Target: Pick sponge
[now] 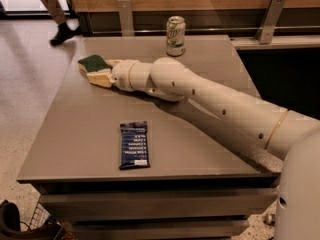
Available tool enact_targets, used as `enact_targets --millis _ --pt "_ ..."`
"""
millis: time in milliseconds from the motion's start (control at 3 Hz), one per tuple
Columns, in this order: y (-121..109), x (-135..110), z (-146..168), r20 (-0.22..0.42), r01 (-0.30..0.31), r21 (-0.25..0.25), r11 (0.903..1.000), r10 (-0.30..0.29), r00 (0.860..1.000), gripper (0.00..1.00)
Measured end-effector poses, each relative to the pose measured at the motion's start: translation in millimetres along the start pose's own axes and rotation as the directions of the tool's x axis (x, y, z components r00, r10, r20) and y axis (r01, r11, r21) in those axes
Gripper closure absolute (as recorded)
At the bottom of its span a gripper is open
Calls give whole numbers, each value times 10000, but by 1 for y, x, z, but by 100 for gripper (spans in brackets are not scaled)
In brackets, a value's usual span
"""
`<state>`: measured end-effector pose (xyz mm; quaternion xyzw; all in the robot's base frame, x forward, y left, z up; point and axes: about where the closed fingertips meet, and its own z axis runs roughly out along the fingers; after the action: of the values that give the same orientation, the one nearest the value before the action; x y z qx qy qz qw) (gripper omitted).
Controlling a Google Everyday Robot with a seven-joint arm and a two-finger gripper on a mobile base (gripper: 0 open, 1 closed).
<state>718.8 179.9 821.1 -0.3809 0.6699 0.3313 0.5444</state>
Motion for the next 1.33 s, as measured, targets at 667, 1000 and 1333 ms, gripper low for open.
enact_targets --millis 667,1000,1333 --pt "0 -22 -29 -187 293 283 9992 -288 9994 100" --pt "0 -67 -82 -290 727 587 9956 -711 9970 100" --pt "-1 -95 -110 -274 959 361 9947 -949 9951 100"
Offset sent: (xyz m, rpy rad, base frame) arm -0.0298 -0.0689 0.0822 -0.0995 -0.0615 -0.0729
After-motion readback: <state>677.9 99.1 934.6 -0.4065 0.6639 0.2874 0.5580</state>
